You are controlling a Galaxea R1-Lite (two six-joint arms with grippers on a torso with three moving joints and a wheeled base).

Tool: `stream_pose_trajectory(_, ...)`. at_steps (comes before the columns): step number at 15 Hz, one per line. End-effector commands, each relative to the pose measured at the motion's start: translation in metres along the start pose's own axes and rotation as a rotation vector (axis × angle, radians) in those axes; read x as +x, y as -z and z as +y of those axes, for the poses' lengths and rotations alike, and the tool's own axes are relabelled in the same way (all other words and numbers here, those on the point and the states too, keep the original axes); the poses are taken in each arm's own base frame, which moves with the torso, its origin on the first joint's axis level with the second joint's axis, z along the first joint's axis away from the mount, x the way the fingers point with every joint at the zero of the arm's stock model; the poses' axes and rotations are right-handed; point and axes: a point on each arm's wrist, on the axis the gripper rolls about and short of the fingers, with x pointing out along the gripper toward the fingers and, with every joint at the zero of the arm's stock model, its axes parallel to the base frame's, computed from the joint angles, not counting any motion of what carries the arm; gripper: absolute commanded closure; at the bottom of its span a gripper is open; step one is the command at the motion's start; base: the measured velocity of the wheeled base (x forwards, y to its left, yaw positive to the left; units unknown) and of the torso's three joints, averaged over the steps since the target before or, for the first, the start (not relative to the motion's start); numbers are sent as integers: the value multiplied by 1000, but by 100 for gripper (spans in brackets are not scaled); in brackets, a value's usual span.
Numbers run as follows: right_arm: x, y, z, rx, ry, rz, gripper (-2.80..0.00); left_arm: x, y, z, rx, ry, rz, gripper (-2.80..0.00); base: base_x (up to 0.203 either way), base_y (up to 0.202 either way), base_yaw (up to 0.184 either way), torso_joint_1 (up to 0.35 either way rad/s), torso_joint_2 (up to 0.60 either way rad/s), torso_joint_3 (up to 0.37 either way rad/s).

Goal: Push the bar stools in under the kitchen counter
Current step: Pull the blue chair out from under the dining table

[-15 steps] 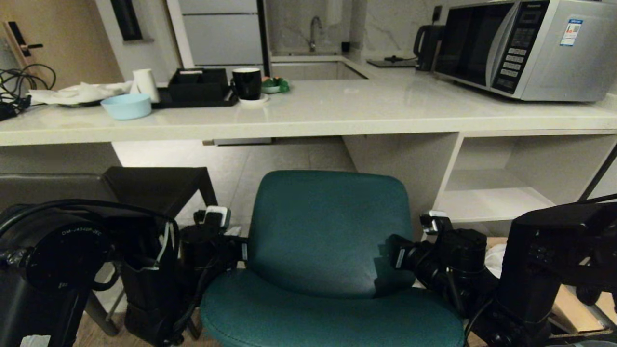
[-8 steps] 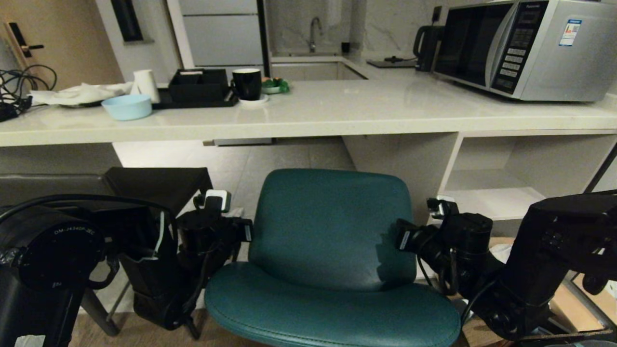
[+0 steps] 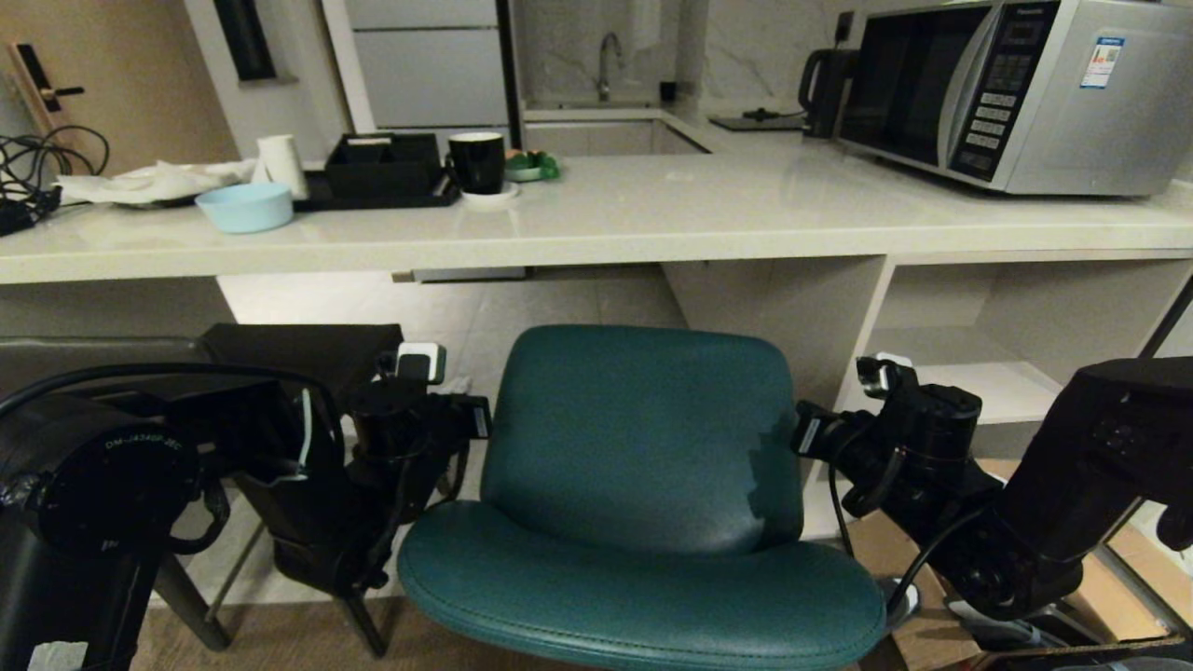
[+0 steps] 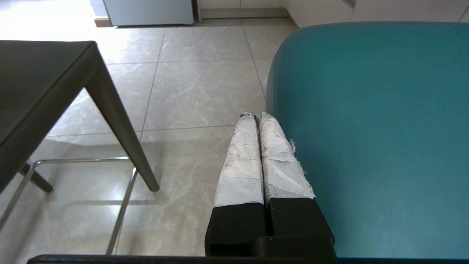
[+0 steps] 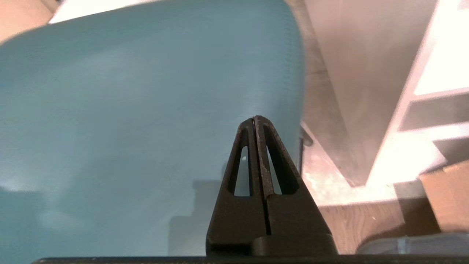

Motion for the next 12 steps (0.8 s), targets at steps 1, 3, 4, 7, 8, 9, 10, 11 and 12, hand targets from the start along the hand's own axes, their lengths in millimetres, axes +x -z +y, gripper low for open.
stream_pose_trajectory(1,2,7,0,0,0,13,0,10,5,-1,0,-5,1,0,0,0,0,0,0,0)
stream_pose_trajectory(3,2,8,0,0,1,16,0,12,11,-1,4,-1,20,0,0,0,0,0,0,0)
stream_pose_trajectory(4,4,7,-3,1,11,13,0,14,13,-1,5,-2,22,0,0,0,0,0,0,0)
stream_pose_trajectory(7,9,5,-11,3,45,3,0,17,14,0,4,-5,17,0,0,0,0,0,0,0)
stream_pose_trajectory(8,9,7,-7,0,35,14,0,22,16,-2,3,-2,16,0,0,0,0,0,0,0)
stream_pose_trajectory(9,11,11,-4,-3,28,30,0,28,21,-4,6,0,26,0,0,0,0,0,0,0)
stream_pose_trajectory(10,14,14,-1,-7,25,42,0,34,25,-5,10,-1,43,0,0,0,0,0,0,0)
stream_pose_trajectory(11,14,15,0,-9,23,47,0,37,27,-8,14,2,57,0,0,0,0,0,0,0)
stream_pose_trajectory(12,15,16,1,-10,22,53,0,38,26,-10,15,8,60,0,0,0,0,0,0,0)
